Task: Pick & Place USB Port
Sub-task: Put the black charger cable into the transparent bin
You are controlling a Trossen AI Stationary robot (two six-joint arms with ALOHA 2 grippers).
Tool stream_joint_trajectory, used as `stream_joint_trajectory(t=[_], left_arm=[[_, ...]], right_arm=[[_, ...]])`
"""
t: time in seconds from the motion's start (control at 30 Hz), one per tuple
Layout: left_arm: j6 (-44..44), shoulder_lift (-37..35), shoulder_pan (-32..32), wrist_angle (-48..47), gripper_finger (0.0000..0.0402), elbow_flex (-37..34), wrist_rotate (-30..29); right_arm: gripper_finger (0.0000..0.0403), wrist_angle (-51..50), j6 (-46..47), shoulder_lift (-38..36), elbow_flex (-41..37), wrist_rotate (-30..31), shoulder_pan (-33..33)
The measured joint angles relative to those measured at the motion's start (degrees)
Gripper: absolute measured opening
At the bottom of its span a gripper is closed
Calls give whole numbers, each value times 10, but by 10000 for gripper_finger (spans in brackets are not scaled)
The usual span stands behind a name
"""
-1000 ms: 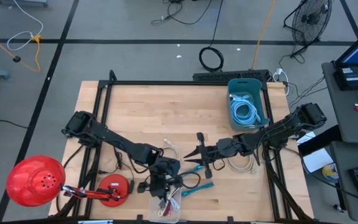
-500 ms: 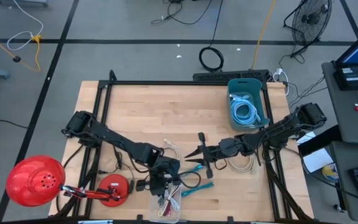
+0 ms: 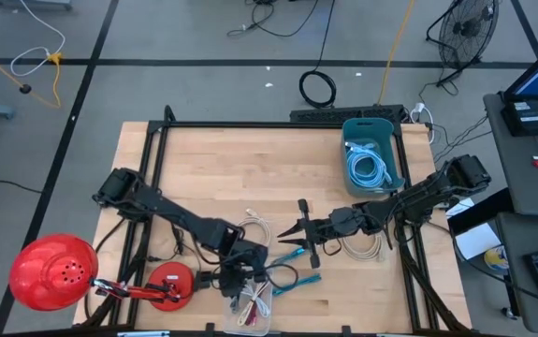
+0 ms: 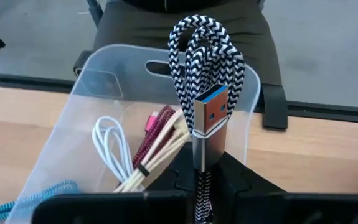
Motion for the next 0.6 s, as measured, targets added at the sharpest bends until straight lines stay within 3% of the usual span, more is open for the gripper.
stream_joint_trajectory(t=[0.23, 0.6], left_arm=[[-75, 0, -3, 31, 64, 0, -31], [-89, 0, -3, 33, 70, 0, -34]], right_arm=[[43, 0, 0, 0, 0, 0, 0], [43, -2, 0, 0, 0, 0, 0]])
